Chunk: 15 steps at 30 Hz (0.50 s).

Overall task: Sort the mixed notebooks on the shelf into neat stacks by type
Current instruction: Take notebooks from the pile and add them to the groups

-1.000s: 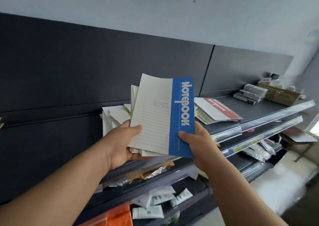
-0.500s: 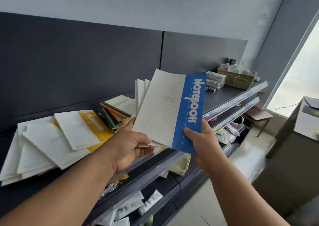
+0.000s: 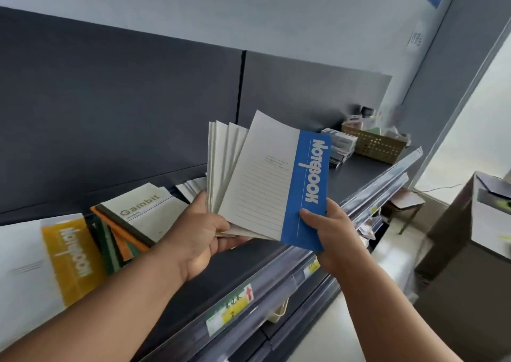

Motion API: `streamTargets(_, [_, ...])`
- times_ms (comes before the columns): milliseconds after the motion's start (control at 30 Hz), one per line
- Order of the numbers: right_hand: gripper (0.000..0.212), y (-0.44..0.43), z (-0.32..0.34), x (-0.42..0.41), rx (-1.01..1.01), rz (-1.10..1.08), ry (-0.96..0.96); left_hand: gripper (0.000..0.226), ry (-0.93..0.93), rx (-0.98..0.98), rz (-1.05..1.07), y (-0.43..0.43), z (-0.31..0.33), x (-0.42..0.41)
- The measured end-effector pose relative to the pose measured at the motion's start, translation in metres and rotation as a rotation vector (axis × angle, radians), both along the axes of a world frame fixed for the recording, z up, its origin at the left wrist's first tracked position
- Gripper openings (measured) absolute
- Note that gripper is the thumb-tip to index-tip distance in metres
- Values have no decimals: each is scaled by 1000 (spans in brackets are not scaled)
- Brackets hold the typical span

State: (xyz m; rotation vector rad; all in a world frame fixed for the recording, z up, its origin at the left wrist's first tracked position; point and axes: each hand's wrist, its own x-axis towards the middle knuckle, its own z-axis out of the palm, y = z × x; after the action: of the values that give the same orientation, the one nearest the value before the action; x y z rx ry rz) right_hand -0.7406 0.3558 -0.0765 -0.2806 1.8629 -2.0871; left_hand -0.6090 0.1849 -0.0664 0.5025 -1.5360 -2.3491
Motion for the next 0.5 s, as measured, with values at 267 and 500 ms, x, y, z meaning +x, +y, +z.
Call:
streamTargets(267, [25,-26,-16,-110,170,209,3,62,-69,2,297,-23,-2,-39])
streamTargets(500, [26,-50,-29,-199,459,402,167,67,-80,-21,590,-6,-1,-54])
